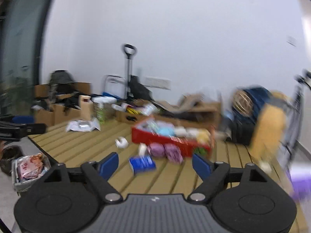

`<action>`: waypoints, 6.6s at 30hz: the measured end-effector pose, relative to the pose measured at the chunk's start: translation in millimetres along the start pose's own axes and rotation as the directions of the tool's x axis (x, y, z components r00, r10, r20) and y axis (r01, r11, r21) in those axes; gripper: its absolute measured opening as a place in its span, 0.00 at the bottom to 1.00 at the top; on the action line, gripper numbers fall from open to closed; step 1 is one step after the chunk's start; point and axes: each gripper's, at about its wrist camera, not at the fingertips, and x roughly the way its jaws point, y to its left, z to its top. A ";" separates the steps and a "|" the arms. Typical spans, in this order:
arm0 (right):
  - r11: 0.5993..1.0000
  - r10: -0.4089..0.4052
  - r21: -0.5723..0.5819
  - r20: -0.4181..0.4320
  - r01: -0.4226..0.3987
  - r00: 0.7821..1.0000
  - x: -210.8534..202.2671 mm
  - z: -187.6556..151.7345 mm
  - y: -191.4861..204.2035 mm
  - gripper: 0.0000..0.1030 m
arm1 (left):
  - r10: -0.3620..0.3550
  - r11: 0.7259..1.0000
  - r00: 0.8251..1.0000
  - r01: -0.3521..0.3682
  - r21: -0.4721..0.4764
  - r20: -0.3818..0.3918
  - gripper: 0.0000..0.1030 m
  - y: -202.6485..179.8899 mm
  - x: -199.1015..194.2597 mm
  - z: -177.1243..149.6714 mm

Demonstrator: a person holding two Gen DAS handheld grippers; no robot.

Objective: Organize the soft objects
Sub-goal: 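Withdraw both tools from the box back over the table, then reach the left tool to the blue packet and close on it, then carry the blue packet into the box and open the left tool, then withdraw both tools from the box back over the table, then grasp the white tissue with the left tool while the right tool reaches the tape roll, then carry the tissue and white tape roll into the box and open both tools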

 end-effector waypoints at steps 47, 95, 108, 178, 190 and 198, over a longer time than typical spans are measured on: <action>0.859 0.364 0.455 -0.217 -0.236 0.906 302.0 -50.5 -39.6 0.27 | -0.308 0.875 0.897 0.135 -0.465 -0.318 0.24 18.7 320.4 -50.9; 0.913 0.114 0.407 -0.263 0.003 0.958 415.2 81.0 -135.7 0.32 | -0.279 0.954 0.885 0.208 -0.218 -0.373 0.39 -20.0 450.4 91.4; 0.974 0.087 0.218 -0.081 -0.068 0.993 226.0 83.0 -76.6 0.56 | -0.056 0.998 0.991 0.056 -0.008 -0.124 0.62 26.2 216.4 84.7; 0.918 0.170 0.389 -0.219 -0.074 0.961 391.7 -26.2 -90.9 0.28 | -0.086 0.993 0.935 0.110 0.049 -0.345 0.13 24.2 404.9 -12.8; 0.990 0.061 0.131 -0.078 -0.051 0.995 323.3 4.0 -26.9 0.51 | -0.088 0.996 0.949 0.086 -0.018 -0.304 0.13 31.6 352.0 -11.5; 0.995 0.102 0.024 -0.247 -0.099 0.964 402.7 2.5 54.9 0.44 | -0.082 0.996 0.954 0.073 -0.044 -0.287 0.13 48.0 330.5 -5.6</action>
